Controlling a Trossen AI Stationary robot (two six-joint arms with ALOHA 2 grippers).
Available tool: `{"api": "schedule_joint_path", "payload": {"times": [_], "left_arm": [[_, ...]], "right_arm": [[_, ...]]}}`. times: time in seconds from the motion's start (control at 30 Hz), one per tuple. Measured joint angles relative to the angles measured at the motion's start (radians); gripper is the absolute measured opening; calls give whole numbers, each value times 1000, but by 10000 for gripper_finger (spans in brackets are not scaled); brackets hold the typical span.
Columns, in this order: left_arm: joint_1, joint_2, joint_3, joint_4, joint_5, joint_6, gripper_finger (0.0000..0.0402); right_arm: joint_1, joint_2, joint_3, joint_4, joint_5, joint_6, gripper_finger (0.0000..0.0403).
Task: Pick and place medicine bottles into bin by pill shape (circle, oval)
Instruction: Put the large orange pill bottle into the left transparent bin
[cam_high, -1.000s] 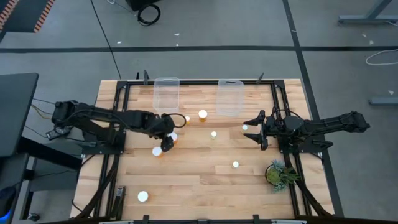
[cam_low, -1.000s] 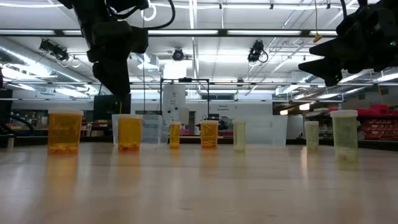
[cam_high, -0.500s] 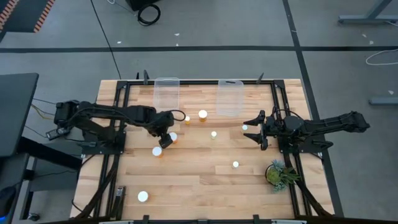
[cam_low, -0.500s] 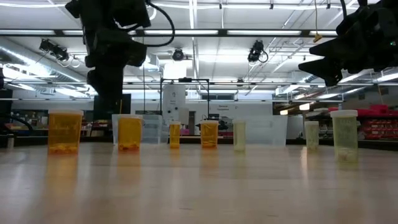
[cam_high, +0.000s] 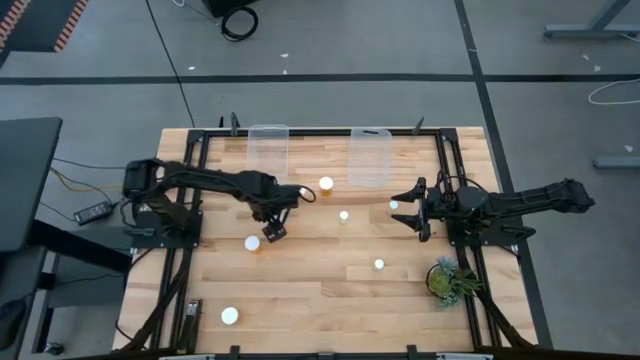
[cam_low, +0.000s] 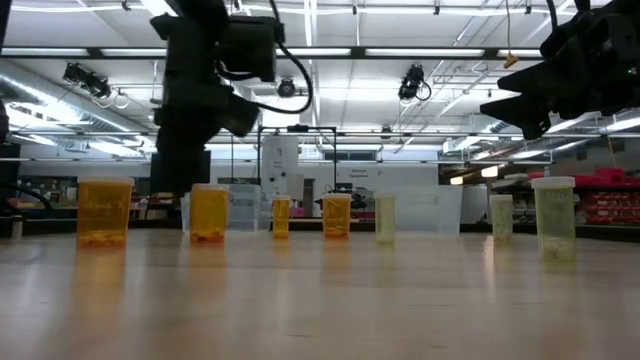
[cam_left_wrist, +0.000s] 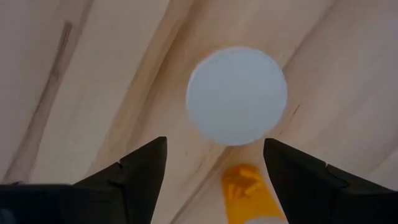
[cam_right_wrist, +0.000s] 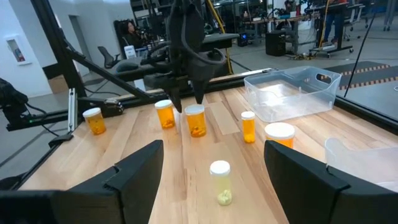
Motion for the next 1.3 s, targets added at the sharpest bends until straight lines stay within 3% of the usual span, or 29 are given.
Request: {"api": "schedule_joint_path", "payload": {"times": [0.33,0.63,1.03,1.3], "left_arm": [[10,118,90,-29,-2,27,274],[13,117,89,-16,-7,24,269],[14,117,89,17,-17,13,222],[14,117,89,22,-21,13,223]], "right_arm": [[0,0,0,-7,0,0,284],[0,0,0,-15,0,0,284],[0,0,0,-16,0,0,284],[0,0,0,-16,0,0,284]]}}
